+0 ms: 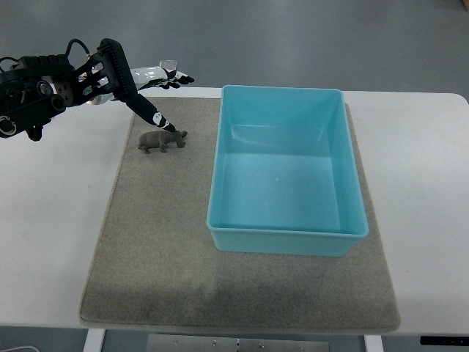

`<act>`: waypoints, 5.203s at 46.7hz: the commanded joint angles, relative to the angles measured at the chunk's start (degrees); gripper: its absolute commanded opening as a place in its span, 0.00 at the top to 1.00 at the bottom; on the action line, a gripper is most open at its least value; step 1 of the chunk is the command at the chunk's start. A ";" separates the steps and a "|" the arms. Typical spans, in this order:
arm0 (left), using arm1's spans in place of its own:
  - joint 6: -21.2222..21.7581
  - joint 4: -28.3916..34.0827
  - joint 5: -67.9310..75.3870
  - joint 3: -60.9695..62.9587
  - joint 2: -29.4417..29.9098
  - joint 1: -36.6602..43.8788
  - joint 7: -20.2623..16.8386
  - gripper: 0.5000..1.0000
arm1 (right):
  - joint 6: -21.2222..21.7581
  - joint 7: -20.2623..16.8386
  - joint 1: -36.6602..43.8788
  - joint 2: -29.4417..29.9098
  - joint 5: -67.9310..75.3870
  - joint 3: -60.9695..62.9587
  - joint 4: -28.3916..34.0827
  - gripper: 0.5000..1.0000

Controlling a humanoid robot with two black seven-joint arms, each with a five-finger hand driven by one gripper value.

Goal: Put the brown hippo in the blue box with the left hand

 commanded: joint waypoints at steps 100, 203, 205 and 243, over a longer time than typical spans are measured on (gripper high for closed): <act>1.80 0.45 14.57 5.18 -0.07 -0.11 0.76 1.00 | 0.03 0.00 0.00 0.00 0.00 0.00 0.00 0.13; 12.08 0.10 13.87 -2.73 -15.90 -2.74 0.41 0.46 | 0.03 0.00 0.00 0.00 0.00 0.00 0.00 0.13; 12.17 0.18 13.87 -2.55 -15.90 -2.74 0.41 0.46 | 0.03 0.00 0.00 0.00 0.00 0.00 0.00 0.13; 14.02 21.45 4.73 -5.10 -15.54 -1.25 -0.03 0.08 | -0.05 0.00 0.00 0.00 0.00 0.00 0.00 0.13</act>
